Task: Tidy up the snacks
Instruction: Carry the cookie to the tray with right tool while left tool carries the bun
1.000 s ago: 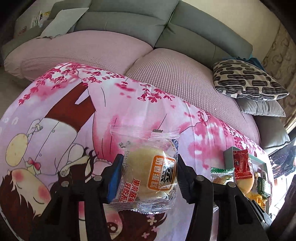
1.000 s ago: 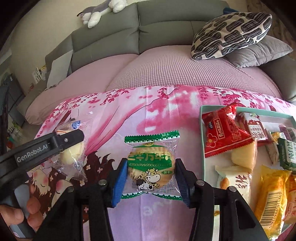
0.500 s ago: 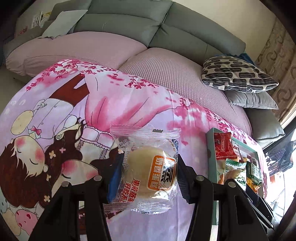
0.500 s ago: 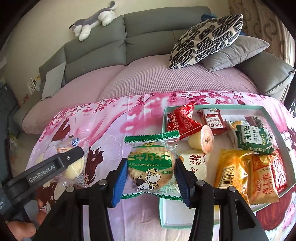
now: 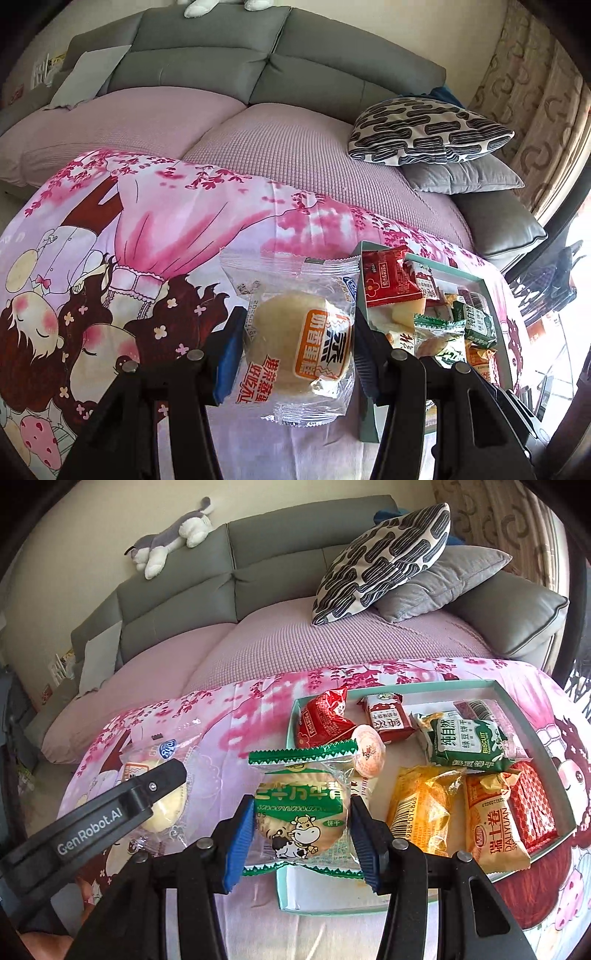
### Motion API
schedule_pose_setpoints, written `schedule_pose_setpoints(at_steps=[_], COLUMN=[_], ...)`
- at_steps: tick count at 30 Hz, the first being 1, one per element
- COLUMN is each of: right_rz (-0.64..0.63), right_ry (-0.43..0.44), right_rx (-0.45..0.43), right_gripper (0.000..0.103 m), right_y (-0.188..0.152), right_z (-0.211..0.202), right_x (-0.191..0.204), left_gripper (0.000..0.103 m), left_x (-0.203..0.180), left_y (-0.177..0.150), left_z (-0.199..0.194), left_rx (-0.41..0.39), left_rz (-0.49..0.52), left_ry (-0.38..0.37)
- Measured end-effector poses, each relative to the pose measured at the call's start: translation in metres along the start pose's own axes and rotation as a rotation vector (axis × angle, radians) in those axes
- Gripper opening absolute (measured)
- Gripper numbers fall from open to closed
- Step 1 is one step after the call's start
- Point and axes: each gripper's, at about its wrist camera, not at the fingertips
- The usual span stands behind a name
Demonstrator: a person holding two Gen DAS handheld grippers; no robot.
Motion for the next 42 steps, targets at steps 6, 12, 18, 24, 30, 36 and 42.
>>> schedule_pose_setpoints(at_steps=[6,12,18,24,30,36,42], right_rz=[0.053,0.082,0.123,0.170,0.189,0.187,0.169], right_ry=[-0.009,-0.009,-0.058,-0.116,-0.148,-0.147,-0.150], right_rx=[0.009,-0.026,-0.065,-0.113,-0.117,-0.101,-0.097], right_gripper=[0.053,0.053,0.053,0.053,0.053,0.053,0.053], right_y=[-0.004,-0.001,-0.001,-0.002,-0.003,-0.005,-0.005], right_z=[0.001,-0.011,-0.025,-0.038,-0.029,-0.015,-0.010], right_x=[-0.022,-0.037,-0.063,-0.094,-0.111,-0.115,-0.114], left_gripper=[0.056,0.056,0.056,0.056,0.056,0.056,0.056], left_x=[-0.017,-0.033,-0.053,-0.074,-0.088,-0.097,-0.101], left_y=[-0.006,-0.012,-0.018,-0.026,-0.034,-0.043,-0.042], left_z=[0.005,0.003,0.000,0.004,0.018,0.038,0.046], left_rx=[0.004,-0.005,-0.017,-0.011,0.006,0.047,0.041], left_rz=[0.038,0.080,0.126,0.161,0.175,0.176,0.176], left_ry=[0.002,0.007,-0.008,-0.035,-0.051,-0.058,-0.055])
Point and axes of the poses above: each gripper's, at about its wrist camera, not at the fingertips, and z roughly the way its jaws point, x to its left, y to its top, and after that the axes turned 7 degrees about -z, right-handed
